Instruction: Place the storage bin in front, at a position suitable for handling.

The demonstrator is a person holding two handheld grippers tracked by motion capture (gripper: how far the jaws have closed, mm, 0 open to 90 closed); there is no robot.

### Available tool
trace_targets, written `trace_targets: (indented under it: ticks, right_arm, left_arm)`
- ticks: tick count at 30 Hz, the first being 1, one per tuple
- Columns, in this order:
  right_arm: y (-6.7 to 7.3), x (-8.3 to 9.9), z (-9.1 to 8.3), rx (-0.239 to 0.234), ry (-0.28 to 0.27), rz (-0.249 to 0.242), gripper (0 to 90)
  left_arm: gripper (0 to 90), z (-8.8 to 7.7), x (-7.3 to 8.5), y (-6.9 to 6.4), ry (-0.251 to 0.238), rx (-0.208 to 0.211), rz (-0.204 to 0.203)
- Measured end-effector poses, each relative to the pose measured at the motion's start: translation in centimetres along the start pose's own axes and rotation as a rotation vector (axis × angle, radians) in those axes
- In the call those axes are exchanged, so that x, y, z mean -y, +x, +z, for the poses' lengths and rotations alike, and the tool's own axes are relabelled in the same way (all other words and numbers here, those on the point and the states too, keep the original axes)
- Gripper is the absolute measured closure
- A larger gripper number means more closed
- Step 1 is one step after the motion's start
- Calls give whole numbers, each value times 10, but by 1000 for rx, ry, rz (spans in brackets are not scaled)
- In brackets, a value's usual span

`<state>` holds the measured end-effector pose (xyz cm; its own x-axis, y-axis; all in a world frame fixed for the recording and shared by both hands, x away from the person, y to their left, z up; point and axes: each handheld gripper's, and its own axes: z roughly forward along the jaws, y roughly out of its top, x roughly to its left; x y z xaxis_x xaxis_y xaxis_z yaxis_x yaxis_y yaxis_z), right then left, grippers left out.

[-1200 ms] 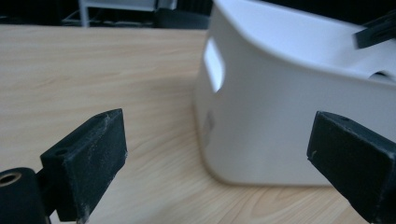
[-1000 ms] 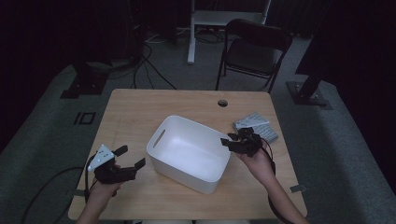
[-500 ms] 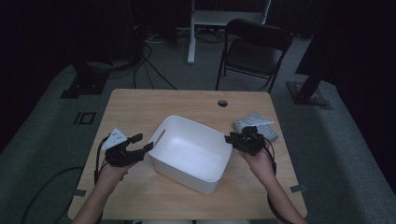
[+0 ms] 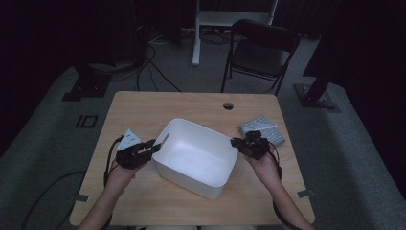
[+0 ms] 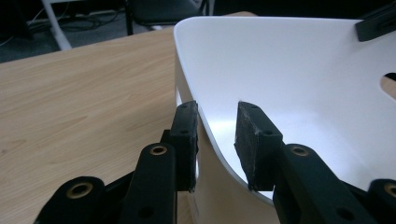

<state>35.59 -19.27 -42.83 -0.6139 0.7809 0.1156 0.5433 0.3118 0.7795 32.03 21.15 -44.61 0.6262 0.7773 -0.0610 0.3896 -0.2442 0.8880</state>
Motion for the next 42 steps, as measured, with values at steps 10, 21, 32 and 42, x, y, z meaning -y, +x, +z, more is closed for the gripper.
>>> trace_targets:
  ticks: [10, 21, 32, 42]
  right_arm:
    - [-1, -3, 2, 3, 6, -25, 831]
    - [-5, -12, 13, -39, 9, -49, 830]
    - [-11, -19, 23, -109, 4, -106, 830]
    - [-18, -23, 29, -158, 0, -140, 827]
  left_arm:
    - [765, 3, 0, -7, 28, -69, -32]
    - [761, -11, 10, -14, 7, -98, -79]
    - [750, -24, 20, -31, -5, -153, -88]
    - [733, -31, 27, -46, -18, -168, -119]
